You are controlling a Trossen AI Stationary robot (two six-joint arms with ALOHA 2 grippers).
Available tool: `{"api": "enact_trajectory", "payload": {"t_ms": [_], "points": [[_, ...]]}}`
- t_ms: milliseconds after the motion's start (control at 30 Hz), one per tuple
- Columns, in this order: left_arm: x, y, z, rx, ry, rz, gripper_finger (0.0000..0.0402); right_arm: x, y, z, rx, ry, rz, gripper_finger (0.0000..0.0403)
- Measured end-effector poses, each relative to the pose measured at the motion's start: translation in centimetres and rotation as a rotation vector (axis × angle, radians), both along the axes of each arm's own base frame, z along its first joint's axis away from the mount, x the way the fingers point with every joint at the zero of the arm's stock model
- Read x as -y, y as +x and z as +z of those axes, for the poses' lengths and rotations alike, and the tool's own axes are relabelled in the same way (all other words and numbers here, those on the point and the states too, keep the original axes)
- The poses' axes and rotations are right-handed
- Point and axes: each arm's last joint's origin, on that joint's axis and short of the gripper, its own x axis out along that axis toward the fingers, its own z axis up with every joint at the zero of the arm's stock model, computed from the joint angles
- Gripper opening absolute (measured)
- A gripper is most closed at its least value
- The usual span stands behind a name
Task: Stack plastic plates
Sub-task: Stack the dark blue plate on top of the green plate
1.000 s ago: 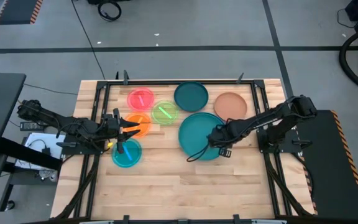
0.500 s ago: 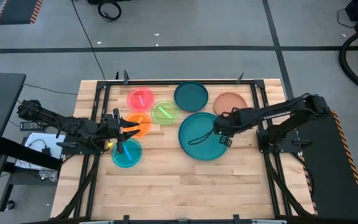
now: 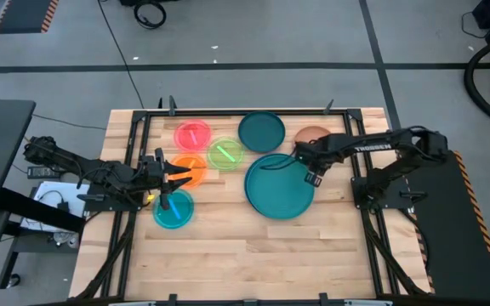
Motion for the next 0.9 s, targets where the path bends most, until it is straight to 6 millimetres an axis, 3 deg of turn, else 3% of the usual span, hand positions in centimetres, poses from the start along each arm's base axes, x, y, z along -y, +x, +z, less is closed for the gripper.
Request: {"api": "enact_trajectory", "payload": {"t_ms": [567, 900], "points": [[0.0, 0.0, -0.1, -0.013, 0.006, 0.0, 0.0133, 3.3, 0.3, -3.5, -0.132, 0.106, 0.09, 0.0096], [0.0, 0.0, -0.1, -0.013, 0.006, 0.0, 0.0133, 3.7, 0.2, -3.4, -0.126, 0.097, 0.122, 0.0052]]}}
